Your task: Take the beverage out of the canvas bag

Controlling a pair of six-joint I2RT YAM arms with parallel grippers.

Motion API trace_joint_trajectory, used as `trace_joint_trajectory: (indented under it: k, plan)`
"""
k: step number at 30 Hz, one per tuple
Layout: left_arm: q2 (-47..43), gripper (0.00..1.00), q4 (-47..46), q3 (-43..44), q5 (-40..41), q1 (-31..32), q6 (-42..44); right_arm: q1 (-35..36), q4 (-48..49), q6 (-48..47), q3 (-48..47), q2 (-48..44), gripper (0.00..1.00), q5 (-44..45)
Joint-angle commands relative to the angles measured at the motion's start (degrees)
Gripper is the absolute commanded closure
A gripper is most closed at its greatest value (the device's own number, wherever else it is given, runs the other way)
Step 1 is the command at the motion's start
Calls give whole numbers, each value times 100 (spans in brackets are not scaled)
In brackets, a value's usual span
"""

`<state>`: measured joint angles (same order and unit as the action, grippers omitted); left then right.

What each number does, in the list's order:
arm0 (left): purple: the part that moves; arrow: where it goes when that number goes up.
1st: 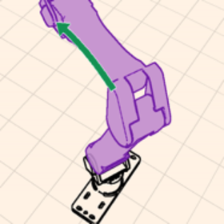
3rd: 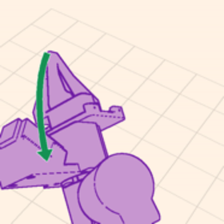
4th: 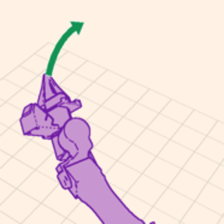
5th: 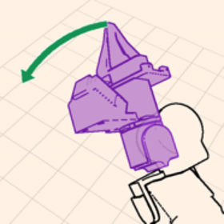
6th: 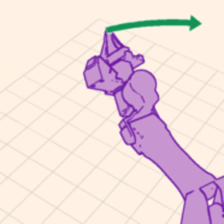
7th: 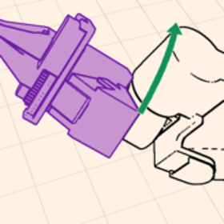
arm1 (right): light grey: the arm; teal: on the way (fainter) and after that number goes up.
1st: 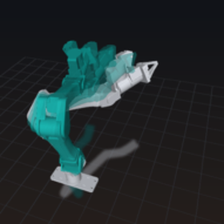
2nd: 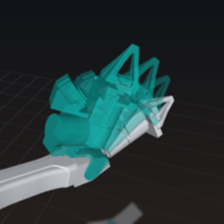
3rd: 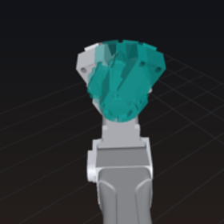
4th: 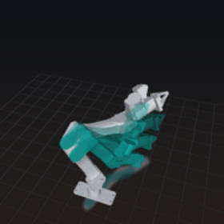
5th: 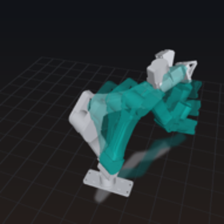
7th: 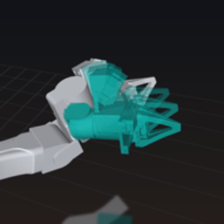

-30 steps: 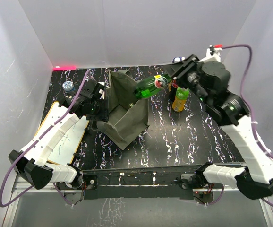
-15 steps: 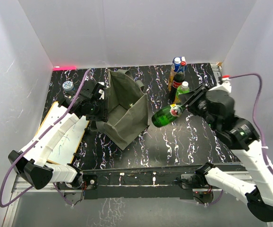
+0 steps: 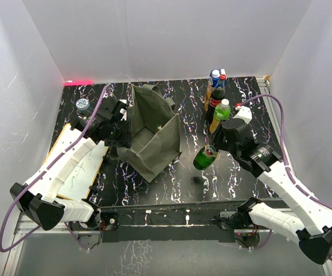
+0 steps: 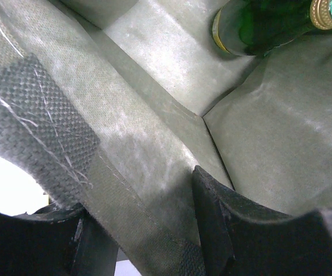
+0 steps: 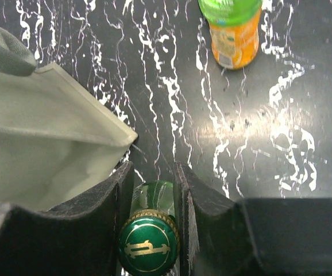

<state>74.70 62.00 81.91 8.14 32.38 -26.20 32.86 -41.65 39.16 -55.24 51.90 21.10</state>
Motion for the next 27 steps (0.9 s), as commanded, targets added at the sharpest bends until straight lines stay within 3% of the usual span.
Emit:
trace_joint_trajectory:
  k: [1,5,17,21,27]
  plan:
    - [-8,53,144,175,57,14,27,-37,1860,-777,-390,156,92,592]
    - [-37,54,56,11,-3,17,73,-217,2196,-1317,-410,361,92,921]
    - [137,54,-284,-96,92,16,433,-1282,3605,-2270,14,947,92,736]
    - [272,54,-499,-93,163,19,593,-1458,4660,-2473,423,1111,92,423]
    - [344,54,-560,50,114,15,736,-1511,4969,-2620,494,1426,92,526]
